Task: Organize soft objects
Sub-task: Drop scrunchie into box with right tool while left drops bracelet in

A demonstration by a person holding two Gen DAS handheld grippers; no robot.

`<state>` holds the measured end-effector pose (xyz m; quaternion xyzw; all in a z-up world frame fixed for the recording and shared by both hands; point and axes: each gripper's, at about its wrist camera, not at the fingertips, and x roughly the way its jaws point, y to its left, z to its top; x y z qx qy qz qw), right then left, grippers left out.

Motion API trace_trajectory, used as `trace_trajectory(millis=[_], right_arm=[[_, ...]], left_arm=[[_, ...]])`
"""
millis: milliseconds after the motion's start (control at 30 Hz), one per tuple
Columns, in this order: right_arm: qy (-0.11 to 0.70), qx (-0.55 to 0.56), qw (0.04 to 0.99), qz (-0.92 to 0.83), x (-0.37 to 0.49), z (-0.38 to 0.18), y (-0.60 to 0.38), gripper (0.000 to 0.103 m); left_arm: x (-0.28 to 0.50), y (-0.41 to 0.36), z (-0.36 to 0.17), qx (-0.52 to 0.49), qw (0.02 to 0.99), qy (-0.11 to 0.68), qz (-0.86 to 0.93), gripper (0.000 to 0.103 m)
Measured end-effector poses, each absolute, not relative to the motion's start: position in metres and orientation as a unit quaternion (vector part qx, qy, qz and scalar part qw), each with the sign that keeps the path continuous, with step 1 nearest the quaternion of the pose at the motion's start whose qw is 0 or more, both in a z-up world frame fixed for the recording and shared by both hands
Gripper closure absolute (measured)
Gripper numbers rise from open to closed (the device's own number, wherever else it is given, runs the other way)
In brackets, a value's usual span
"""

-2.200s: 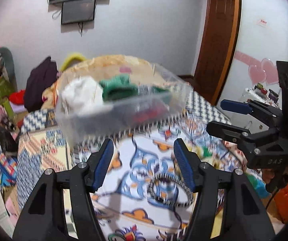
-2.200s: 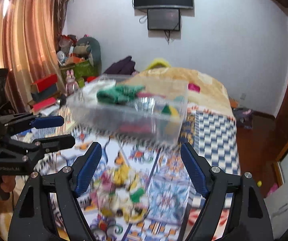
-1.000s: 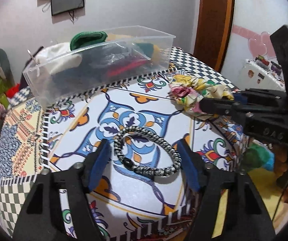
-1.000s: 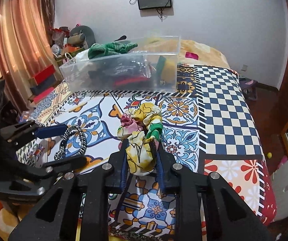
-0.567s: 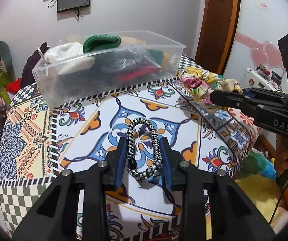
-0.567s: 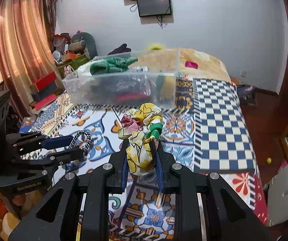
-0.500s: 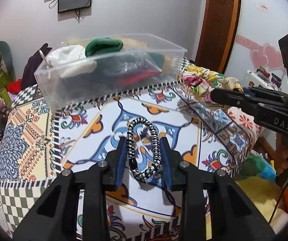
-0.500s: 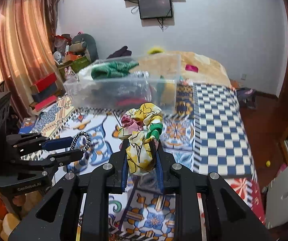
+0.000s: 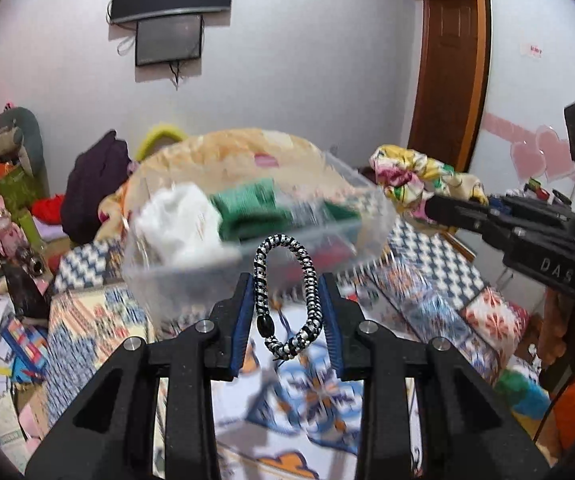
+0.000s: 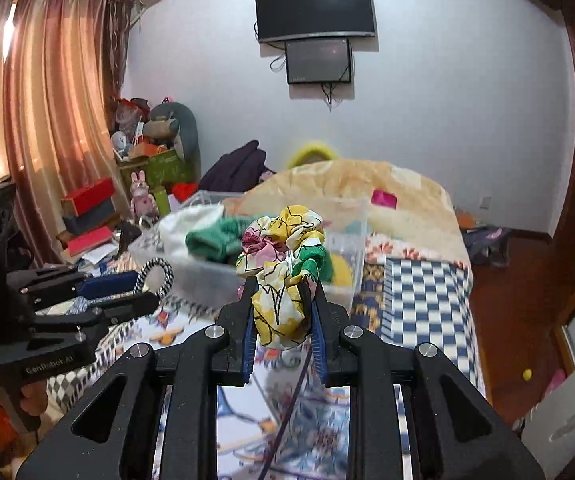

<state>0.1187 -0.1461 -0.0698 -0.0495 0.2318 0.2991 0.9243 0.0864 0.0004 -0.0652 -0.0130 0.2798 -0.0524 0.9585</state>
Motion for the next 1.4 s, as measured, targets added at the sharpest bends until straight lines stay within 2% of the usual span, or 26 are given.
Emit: trace_trajectory(millis=[367, 700, 933, 1000, 1067, 1100, 1200, 1400], right_arm=[[0.219, -0.058, 0.929, 0.293, 0.151, -0.056, -0.124, 0.082], [0.273, -0.048, 0.913, 0.299, 0.189, -0.08, -0.102, 0.082], [0.312, -0.064, 0.902, 0.293, 0.202, -0.101, -0.094, 0.079], [0.318, -0.067, 0.9, 0.291, 0.201, -0.103, -0.095, 0.066], [0.318, -0.069, 0.901, 0.286, 0.199, -0.103, -0.096, 0.055], [0.314, -0.07, 0.903, 0.286, 0.196, -0.101, -0.097, 0.048], [0.298, -0.081, 0.91, 0.276, 0.19, -0.094, -0.099, 0.037], [0.263, -0.095, 0.921, 0.271, 0.173, -0.074, -0.105, 0.035]], left_arm=[[0.137, 0.024, -0.036, -0.031, 0.967, 0.252, -0.017, 0.071], [0.178, 0.05, -0.058, -0.051, 0.96, 0.274, 0.022, 0.07], [0.188, 0.047, -0.076, -0.023, 0.957, 0.287, 0.033, 0.055], [0.186, 0.047, -0.079, -0.015, 0.958, 0.285, 0.033, 0.044], [0.183, 0.049, -0.08, -0.018, 0.959, 0.283, 0.029, 0.039], [0.181, 0.05, -0.08, -0.022, 0.958, 0.283, 0.026, 0.036], [0.176, 0.052, -0.078, -0.029, 0.959, 0.283, 0.02, 0.035], [0.158, 0.052, -0.06, -0.034, 0.964, 0.263, 0.013, 0.033]])
